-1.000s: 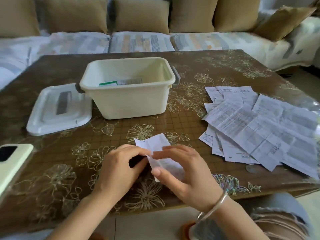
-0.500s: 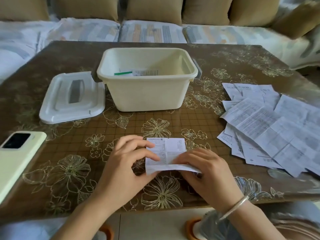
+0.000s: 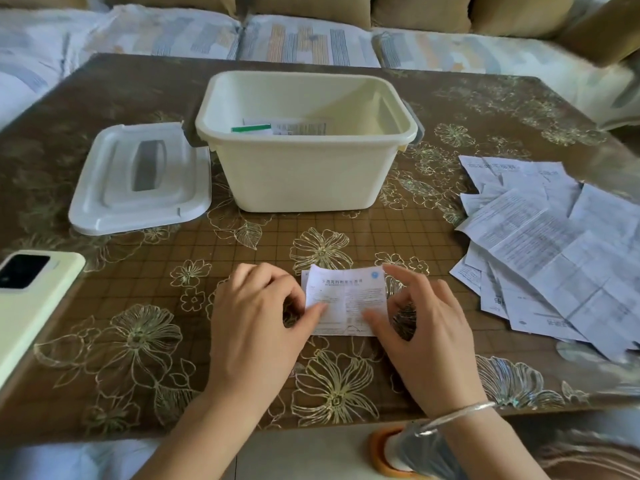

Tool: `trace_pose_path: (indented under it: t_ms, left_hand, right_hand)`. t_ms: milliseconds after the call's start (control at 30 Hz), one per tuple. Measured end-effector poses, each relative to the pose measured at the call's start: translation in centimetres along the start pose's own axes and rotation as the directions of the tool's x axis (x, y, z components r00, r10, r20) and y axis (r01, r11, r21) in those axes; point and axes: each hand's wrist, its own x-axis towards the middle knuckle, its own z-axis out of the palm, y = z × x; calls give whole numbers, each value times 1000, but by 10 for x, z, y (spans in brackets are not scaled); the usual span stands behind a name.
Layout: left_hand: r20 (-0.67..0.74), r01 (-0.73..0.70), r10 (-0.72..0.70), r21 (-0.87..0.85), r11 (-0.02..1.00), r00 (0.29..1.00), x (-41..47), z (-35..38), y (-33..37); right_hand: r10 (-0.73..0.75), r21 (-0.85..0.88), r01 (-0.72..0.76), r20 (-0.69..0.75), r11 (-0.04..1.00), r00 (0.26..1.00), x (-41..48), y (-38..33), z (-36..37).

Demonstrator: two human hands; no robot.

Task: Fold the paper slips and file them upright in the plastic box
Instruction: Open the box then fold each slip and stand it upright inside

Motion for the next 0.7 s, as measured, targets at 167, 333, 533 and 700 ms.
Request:
trace_pose_path:
  t_ms: [167, 333, 533, 700]
  left_hand:
    - [26, -49, 49, -6, 999, 998, 0, 0, 8]
    - [118, -287, 279, 59, 956, 953, 3, 4, 14]
    - [220, -327, 336, -74, 942, 916, 5, -1, 2]
    - [283, -227, 280, -205, 952, 917, 9, -11, -8]
  right_hand:
    - [-31, -84, 32, 19, 996, 999, -2, 2, 0]
    - [-22, -30, 24, 61, 999, 998, 1, 4, 1]
    - [-210, -63, 216, 94, 974, 973, 7, -1, 0]
    - [-299, -38, 313, 210, 949, 931, 8, -7, -3]
